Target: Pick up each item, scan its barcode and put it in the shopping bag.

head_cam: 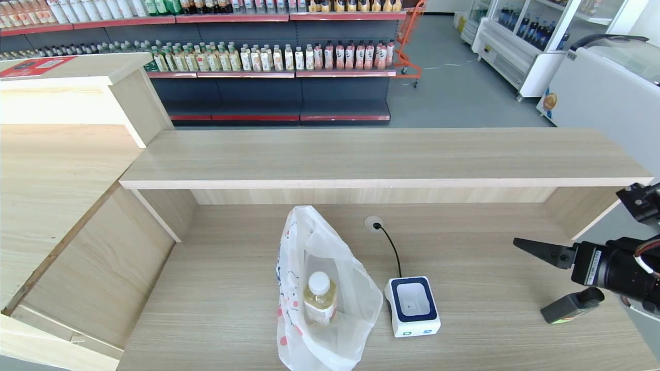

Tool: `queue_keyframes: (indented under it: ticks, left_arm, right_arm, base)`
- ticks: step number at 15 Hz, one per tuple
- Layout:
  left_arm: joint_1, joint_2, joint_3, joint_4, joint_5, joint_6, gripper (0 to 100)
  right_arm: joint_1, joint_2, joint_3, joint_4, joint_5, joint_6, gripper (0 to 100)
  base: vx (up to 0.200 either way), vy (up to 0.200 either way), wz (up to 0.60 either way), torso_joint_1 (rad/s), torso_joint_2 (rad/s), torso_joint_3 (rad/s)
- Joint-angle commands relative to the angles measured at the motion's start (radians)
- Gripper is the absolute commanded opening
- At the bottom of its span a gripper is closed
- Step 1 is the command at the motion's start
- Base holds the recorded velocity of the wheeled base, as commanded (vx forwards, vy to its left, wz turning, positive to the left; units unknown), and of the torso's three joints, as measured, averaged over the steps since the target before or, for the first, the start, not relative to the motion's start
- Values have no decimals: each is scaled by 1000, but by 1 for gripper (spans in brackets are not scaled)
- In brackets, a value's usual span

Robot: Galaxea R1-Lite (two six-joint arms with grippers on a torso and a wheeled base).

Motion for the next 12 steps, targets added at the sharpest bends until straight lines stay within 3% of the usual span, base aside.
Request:
queue_keyframes:
  ticks: [1,4,7,12]
  left_arm:
    - [0,0,0,0,0,1,100]
    - [0,0,0,0,0,4,100]
    - [0,0,0,0,0,1,100]
    - [0,0,0,0,2,7,100]
  right_arm:
    - [-1,-28,15,1,-17,0,100]
    - [-1,-59,48,1,-20,0,100]
    - [-3,-68,59,2,-20,0,100]
    - [-61,-40,61,36,-28,-41,100]
  base:
    - [-200,0,0,2,7,2]
    - [-200,0,0,4,5,1]
    - [0,0,0,0,0,0]
    - [0,-200,0,7,-1,2]
